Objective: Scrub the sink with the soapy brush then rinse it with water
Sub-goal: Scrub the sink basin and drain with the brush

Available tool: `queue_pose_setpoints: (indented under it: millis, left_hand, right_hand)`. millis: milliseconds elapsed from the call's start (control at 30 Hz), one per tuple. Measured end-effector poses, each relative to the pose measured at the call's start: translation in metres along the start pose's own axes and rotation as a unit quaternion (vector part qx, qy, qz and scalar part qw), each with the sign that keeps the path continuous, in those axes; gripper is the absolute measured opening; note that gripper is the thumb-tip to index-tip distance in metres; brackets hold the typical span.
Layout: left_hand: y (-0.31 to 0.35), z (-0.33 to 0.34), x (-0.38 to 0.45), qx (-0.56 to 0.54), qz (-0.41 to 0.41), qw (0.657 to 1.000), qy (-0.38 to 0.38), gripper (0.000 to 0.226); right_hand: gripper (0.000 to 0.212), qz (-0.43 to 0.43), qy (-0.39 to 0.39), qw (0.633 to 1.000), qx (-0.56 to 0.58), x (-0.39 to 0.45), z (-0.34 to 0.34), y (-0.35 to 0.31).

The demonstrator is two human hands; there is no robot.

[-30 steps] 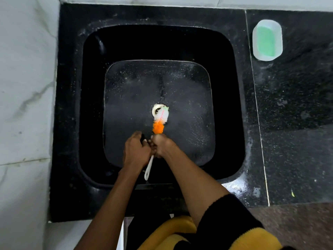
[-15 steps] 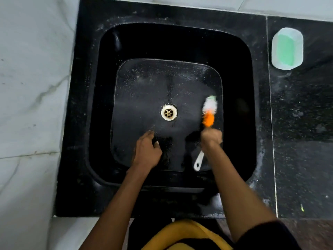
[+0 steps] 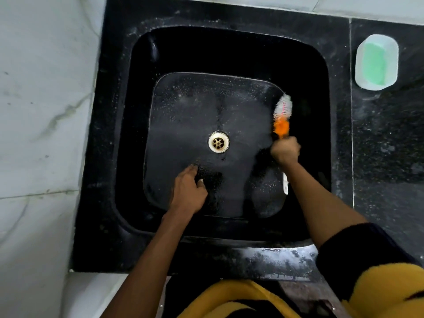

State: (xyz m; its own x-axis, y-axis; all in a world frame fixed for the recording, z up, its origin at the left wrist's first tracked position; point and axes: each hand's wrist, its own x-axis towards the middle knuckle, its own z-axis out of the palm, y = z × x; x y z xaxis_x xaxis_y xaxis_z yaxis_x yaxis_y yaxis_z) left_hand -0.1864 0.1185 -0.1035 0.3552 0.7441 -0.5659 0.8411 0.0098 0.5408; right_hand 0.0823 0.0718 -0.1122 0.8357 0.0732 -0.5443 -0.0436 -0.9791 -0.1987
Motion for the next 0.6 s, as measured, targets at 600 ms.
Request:
queue_pose_setpoints:
  millis: [600]
  left_hand:
    - [0.001, 0.002, 0.002, 0.002, -0.007, 1.000, -0.009, 0.054]
  right_hand:
    - [0.030, -0.431, 0.102, 0.802, -0.401, -0.118, -0.005, -0.084]
